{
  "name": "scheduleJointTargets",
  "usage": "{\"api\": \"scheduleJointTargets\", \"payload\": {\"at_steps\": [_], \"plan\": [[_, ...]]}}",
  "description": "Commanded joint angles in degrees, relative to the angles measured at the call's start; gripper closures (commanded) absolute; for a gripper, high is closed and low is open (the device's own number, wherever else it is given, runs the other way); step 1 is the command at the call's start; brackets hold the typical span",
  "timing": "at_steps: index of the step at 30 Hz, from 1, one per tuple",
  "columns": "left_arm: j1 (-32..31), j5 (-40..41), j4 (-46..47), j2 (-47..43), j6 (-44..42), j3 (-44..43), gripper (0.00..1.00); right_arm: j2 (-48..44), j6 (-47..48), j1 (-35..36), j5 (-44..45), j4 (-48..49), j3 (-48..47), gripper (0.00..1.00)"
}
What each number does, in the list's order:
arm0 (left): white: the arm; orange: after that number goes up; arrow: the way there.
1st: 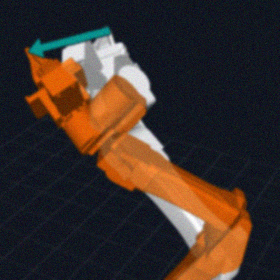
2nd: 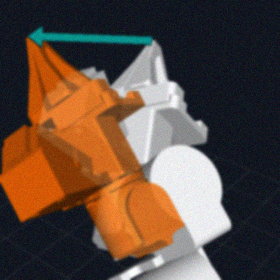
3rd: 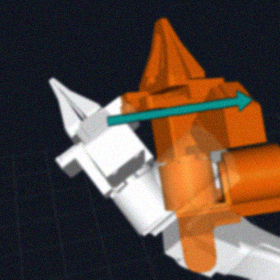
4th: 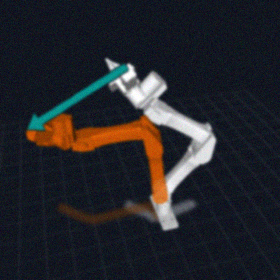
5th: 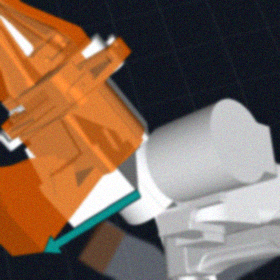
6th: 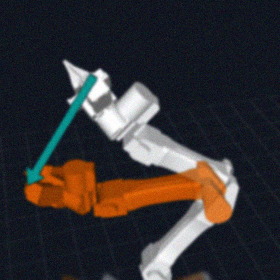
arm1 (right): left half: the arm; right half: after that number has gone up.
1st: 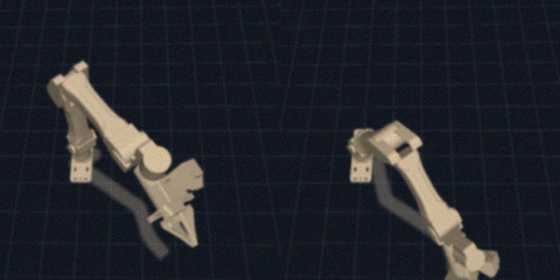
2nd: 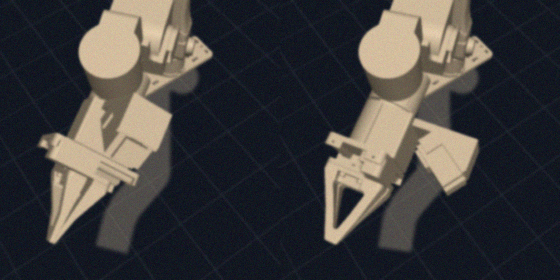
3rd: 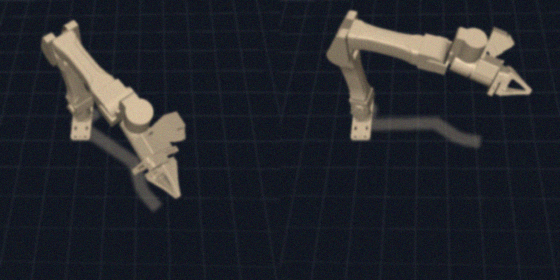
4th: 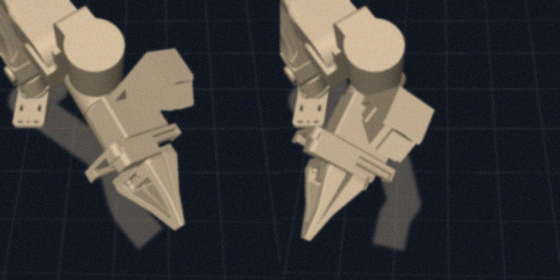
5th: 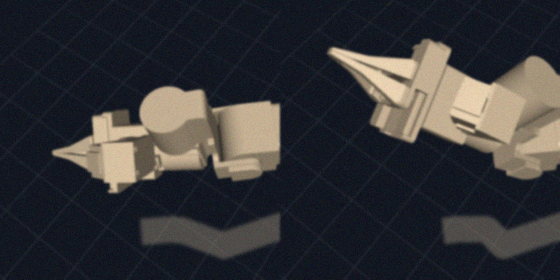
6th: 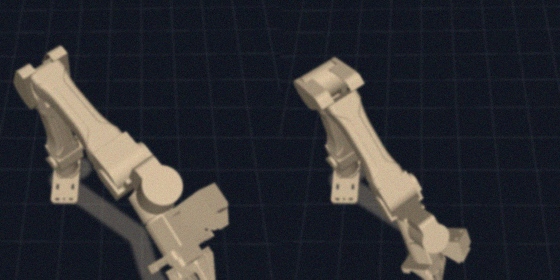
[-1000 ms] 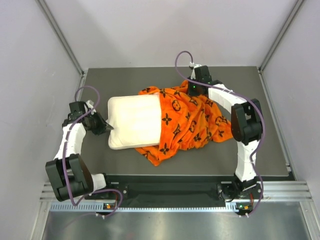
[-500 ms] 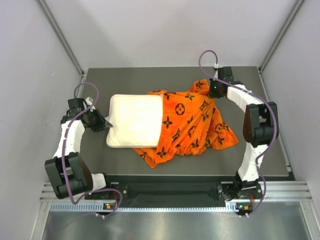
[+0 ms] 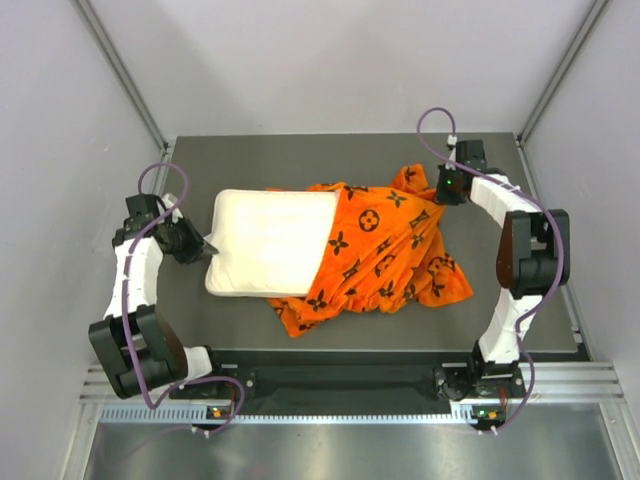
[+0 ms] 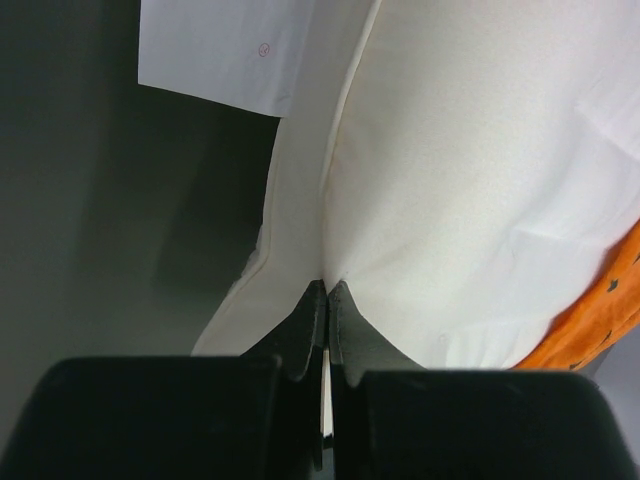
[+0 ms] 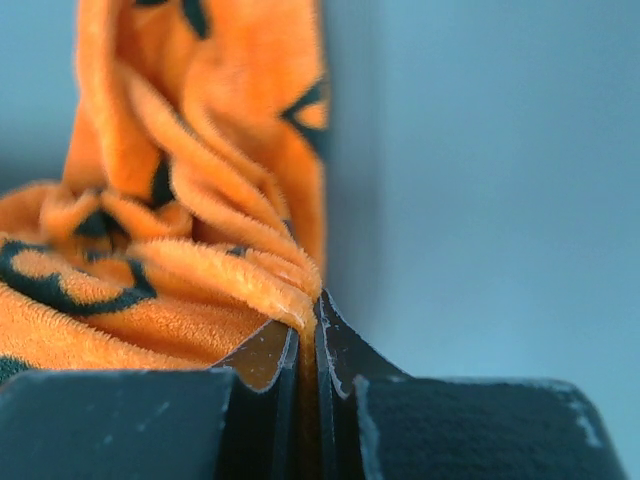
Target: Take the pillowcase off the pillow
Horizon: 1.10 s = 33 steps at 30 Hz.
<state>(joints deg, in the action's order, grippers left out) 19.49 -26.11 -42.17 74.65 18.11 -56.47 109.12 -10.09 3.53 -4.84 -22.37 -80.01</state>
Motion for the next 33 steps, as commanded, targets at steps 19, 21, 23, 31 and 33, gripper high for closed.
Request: {"api": "scheduleJointTargets", "payload": {"at_steps": [19,21,23,31,33], "plan": [[-5.2,1.1,11.3,-0.7,9.7,0.5,1.0,-14.4,5.3,-1.7,-1.9,-0.6,3.5,0.29],[-6.7,1.4,12.9,-0.2,11.3,0.5,1.0,-19.3,5.7,-0.5,-1.1,-1.3,6.0,0.25],[-8.3,2.0,15.0,0.8,13.8,0.3,1.0,-22.7,5.4,1.1,0.6,-3.9,7.7,0.25],[-12.2,5.3,21.2,5.0,20.4,-2.2,1.0,-36.3,-0.5,16.4,2.7,-13.4,14.7,0.22],[-12.5,5.2,21.9,5.8,20.8,-3.2,1.0,-37.1,-4.0,19.7,2.5,-15.0,17.5,0.22]]}}
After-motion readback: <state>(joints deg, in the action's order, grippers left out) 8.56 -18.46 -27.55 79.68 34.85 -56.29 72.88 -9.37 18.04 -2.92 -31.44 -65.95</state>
